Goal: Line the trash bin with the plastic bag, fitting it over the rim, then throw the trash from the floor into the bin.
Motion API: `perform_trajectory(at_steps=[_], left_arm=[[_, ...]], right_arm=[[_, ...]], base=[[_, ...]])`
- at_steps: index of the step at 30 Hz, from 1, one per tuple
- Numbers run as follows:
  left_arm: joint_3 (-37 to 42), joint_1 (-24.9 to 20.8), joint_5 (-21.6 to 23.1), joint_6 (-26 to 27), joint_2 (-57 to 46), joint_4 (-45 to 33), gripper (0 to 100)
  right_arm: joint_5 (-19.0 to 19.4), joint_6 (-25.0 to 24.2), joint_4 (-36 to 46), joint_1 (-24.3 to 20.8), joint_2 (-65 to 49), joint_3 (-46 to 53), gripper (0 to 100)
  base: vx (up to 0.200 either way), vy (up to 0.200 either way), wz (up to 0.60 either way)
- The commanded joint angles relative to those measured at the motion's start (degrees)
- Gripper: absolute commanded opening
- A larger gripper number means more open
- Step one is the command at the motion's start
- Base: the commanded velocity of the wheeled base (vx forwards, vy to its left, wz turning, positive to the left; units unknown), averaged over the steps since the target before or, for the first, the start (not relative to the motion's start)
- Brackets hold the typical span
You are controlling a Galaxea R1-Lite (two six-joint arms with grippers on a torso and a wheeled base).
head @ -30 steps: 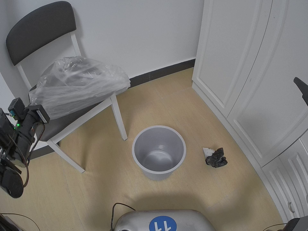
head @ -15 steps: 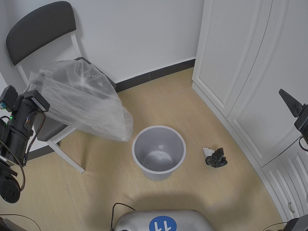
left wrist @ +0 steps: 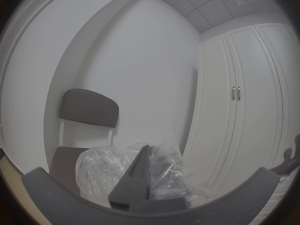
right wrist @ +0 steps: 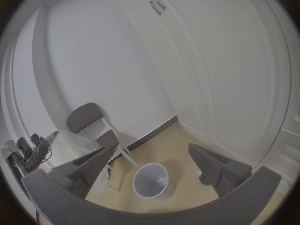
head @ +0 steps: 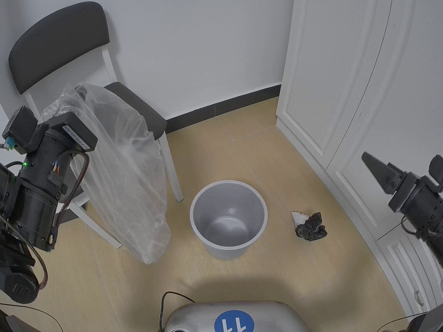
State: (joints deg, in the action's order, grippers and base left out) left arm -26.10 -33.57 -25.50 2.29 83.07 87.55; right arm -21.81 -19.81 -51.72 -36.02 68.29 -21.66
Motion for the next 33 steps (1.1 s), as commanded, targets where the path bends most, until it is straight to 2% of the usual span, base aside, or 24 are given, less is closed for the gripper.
perform_trajectory(at_steps=[1, 5, 9, 11, 15, 18, 19, 21, 24, 27, 31, 33], left_arm=[[-1.41, -4.75, -3.24, 0.34, 1.66, 0.07, 0], [-1.50, -5.19, -3.24, 0.17, 1.66, 0.07, 0], [-1.85, -5.10, -4.12, 0.70, 1.92, -0.01, 0], [-2.73, -5.01, -7.10, 2.63, 2.19, 0.07, 0], [-2.90, -4.66, -7.81, 3.16, 1.57, -0.01, 0], [-3.34, -4.66, -7.98, 2.89, 2.28, 0.07, 0], [-3.34, -4.66, -7.98, 2.89, 2.28, 0.07, 0], [-3.17, -4.57, -7.90, 2.98, 1.31, -0.01, 0], [-3.52, -4.57, -7.98, 2.98, 1.57, 0.07, 0], [-3.52, -4.57, -7.90, 2.89, 1.75, 0.07, 0], [-4.05, -4.66, -7.90, 3.07, 1.13, 0.07, 0], [-4.22, -5.10, -7.90, 2.98, 1.31, 0.07, 0]], right_arm=[[0.01, -0.84, -4.53, -6.16, 5.89, 4.79, 100], [0.01, -0.76, -8.66, -10.38, 9.67, 7.78, 100], [-0.25, -0.32, -12.79, -12.84, 14.33, 5.93, 100], [-0.43, 1.00, -16.74, -15.92, 19.69, 4.96, 100], [-0.87, 2.41, -20.17, -19.26, 29.44, 3.29, 100], [-4.47, 2.50, -28.17, -20.40, 35.42, 1.27, 100], [-4.47, 2.50, -28.17, -20.40, 35.42, 1.27, 100], [-5.79, 3.73, -37.57, -20.84, 39.46, 4.96, 100], [-5.61, 5.92, -38.28, -23.48, 42.71, 7.78, 100], [-5.53, 6.01, -38.28, -25.50, 44.65, 6.46, 100], [-5.88, 4.25, -38.28, -26.73, 48.51, 3.12, 100], [-5.61, 1.62, -38.28, -26.73, 50.98, 2.94, 100]], base=[[0.000, 0.000, 0.00], [0.000, 0.000, 0.00], [0.000, 0.000, 0.00], [0.000, 0.000, 0.00], [0.000, 0.000, 0.00], [0.000, 0.000, 0.00], [0.000, 0.000, 0.00], [0.000, 0.000, 0.00], [0.000, 0.000, 0.00], [0.000, 0.000, 0.00], [0.000, 0.000, 0.00], [0.000, 0.000, 0.00]])
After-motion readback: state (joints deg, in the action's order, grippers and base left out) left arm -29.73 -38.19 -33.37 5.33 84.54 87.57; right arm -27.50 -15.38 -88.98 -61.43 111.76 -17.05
